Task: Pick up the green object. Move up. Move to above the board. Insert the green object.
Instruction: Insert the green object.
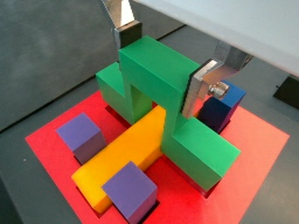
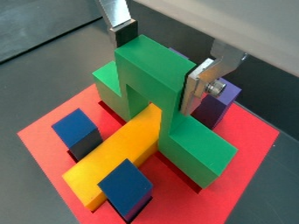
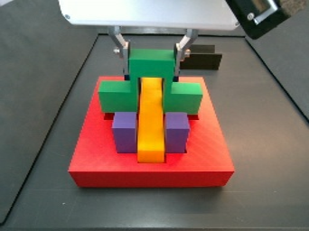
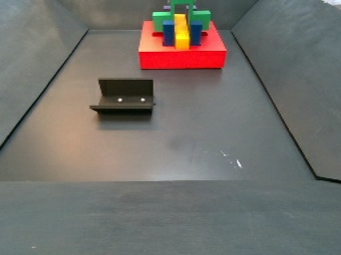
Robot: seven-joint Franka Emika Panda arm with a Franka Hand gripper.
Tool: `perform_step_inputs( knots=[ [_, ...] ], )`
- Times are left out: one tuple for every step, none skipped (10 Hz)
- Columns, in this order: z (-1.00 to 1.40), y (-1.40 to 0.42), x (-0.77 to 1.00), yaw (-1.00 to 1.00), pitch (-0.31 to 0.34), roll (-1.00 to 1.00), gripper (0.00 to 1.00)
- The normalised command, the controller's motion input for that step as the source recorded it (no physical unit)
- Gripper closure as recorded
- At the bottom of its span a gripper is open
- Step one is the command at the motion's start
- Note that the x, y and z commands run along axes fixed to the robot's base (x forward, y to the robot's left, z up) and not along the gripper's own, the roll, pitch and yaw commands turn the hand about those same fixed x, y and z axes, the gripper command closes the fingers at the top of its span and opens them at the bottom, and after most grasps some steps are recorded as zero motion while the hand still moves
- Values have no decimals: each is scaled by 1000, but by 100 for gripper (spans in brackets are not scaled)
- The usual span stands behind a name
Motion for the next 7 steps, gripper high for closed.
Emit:
perform_step_inputs(
  knots=[
    [-214, 0, 123, 0, -31, 10, 100],
    [-194, -17, 114, 0, -31, 10, 100],
    [-200, 0, 97, 0, -34, 4, 100],
    [-186, 0, 51, 0, -36, 1, 100],
    [-189, 0, 40, 0, -36, 1, 100],
    [-217, 0, 66, 0, -40, 1, 100],
    [-223, 0, 97, 0, -44, 0, 100]
  ],
)
